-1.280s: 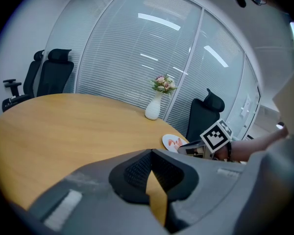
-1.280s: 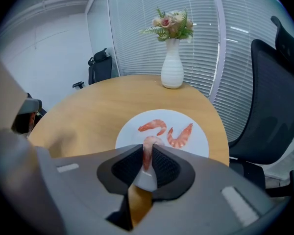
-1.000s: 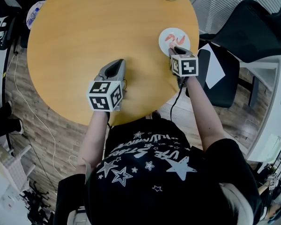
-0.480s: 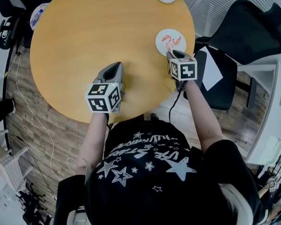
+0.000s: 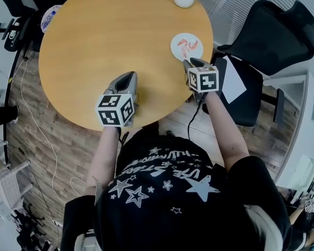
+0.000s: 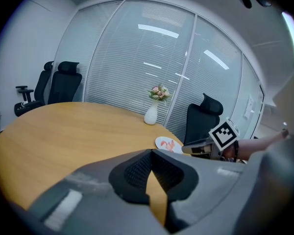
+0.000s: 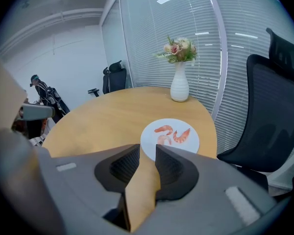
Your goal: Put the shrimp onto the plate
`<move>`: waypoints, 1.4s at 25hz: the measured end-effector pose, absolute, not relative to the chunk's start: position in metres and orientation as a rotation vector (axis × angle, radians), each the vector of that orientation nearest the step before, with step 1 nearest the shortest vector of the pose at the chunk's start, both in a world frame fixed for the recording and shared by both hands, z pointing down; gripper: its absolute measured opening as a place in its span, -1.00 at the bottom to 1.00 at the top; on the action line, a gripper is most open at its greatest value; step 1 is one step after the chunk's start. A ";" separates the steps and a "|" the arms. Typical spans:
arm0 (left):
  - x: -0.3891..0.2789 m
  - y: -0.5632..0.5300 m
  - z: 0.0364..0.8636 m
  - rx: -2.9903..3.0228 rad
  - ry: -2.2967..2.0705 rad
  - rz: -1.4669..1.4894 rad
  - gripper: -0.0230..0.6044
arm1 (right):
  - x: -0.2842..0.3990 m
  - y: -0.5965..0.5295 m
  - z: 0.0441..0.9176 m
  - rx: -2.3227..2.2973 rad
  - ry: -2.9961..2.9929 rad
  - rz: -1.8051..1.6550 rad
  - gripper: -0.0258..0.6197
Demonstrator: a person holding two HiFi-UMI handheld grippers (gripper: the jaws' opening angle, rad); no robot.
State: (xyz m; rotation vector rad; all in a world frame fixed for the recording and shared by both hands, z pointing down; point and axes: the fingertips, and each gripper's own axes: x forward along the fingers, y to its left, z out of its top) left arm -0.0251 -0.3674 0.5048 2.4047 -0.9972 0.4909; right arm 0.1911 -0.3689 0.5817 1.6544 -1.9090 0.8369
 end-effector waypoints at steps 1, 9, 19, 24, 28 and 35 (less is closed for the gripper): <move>-0.025 -0.364 0.502 2.408 -1.007 0.485 -0.92 | 0.191 -0.365 0.578 1.653 -1.918 0.830 -0.60; -0.027 -0.326 0.482 2.423 -1.060 0.438 -0.92 | 0.183 -0.333 0.556 1.628 -1.989 0.776 -0.60; -0.018 -0.280 0.465 2.443 -1.123 0.385 -0.92 | 0.194 -0.295 0.534 1.607 -2.060 0.692 -0.61; -0.012 -0.254 0.459 2.450 -1.138 0.370 -0.92 | 0.195 -0.270 0.526 1.590 -2.088 0.667 -0.63; -0.013 -0.230 0.456 2.445 -1.161 0.369 -0.92 | 0.192 -0.251 0.520 1.583 -2.113 0.656 -0.67; -0.027 -0.188 0.458 2.394 -1.238 0.364 -0.92 | 0.186 -0.211 0.530 1.548 -2.137 0.690 -0.81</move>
